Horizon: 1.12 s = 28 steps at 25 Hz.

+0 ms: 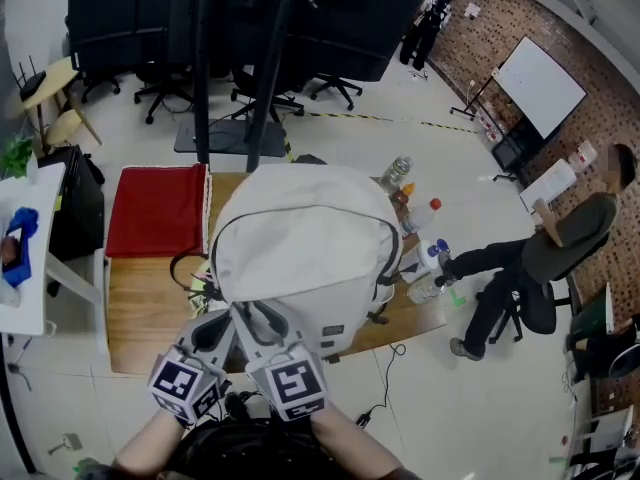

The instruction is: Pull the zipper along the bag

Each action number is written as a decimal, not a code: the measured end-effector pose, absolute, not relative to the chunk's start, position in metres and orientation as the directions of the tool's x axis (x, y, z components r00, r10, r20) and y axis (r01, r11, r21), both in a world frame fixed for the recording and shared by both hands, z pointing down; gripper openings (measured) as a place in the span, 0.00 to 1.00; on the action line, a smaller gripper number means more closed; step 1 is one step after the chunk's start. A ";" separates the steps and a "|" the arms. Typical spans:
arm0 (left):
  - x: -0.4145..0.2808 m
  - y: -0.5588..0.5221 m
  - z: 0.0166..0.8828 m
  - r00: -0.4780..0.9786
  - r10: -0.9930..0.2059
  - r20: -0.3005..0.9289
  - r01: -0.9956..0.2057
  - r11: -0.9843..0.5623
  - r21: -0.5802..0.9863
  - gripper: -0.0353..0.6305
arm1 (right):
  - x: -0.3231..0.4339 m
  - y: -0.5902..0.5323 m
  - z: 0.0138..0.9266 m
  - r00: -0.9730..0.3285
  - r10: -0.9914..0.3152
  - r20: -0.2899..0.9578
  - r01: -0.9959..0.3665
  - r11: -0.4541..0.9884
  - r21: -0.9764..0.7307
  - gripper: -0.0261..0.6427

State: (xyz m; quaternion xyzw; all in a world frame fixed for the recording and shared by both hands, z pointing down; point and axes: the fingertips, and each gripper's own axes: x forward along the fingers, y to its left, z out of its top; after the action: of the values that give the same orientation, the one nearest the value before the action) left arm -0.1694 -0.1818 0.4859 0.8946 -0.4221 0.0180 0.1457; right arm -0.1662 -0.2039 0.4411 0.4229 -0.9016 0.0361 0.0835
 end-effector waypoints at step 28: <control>-0.172 -0.183 0.480 0.626 -0.769 0.131 -0.767 -0.576 0.283 0.09 | -0.157 -0.206 0.439 -0.617 -0.765 0.186 -0.778 0.629 0.005 0.09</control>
State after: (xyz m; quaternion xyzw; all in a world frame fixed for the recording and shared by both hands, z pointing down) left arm -0.1724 -0.1825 0.4803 0.8876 -0.4326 -0.0032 0.1581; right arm -0.1566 -0.2064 0.4390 0.4292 -0.8984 0.0378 0.0854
